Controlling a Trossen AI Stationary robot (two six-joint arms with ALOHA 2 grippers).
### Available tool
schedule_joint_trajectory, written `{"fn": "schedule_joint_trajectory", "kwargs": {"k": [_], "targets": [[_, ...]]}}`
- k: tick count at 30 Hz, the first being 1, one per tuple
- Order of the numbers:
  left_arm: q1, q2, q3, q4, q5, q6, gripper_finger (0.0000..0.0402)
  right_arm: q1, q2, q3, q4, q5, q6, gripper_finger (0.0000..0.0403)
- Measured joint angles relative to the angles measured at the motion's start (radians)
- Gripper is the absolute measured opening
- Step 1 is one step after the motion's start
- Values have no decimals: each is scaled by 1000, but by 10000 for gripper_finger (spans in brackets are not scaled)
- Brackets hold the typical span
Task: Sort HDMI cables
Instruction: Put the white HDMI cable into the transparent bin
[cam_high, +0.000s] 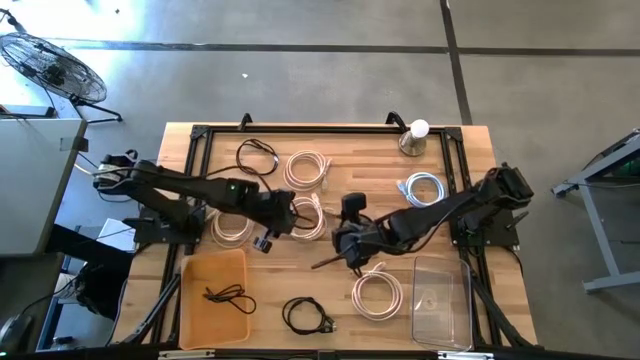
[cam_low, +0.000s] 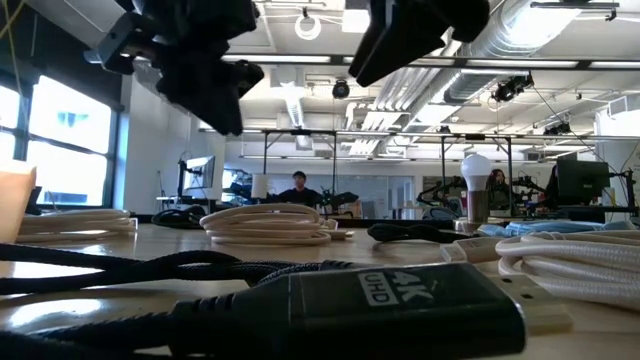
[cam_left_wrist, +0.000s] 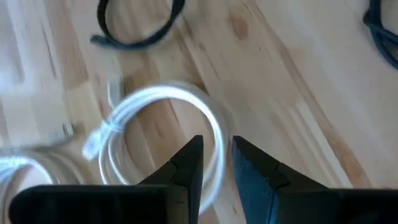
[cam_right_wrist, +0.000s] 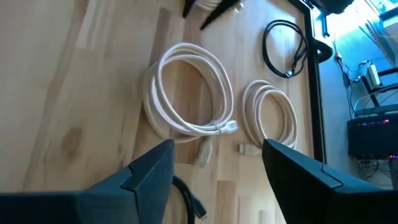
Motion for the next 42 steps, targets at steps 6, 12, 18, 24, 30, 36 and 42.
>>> {"fn": "schedule_joint_trajectory", "kwargs": {"k": [6, 12, 18, 24, 30, 36, 42], "targets": [[50, 15, 1, -7, 18, -17, 124, 15, 0, 0, -2, -1, -1, 236], [67, 30, 1, 22, -1, -41, 199, 15, 0, 0, -34, -2, -2, 236], [65, 86, 4, 62, 18, -118, 224, 15, 0, 0, -61, -3, -3, 236], [66, 171, 3, 97, 4, -133, 225, 12, 0, 0, -94, -4, 6, 236], [66, 220, 3, 129, -22, -130, 225, 10, 0, 0, -110, -4, 14, 236], [66, 224, 3, 124, -28, -130, 225, 2, 0, 0, -124, -5, 14, 236], [66, 236, 3, 126, 26, -154, 225, -1, 0, 0, -135, -6, 14, 236]]}}
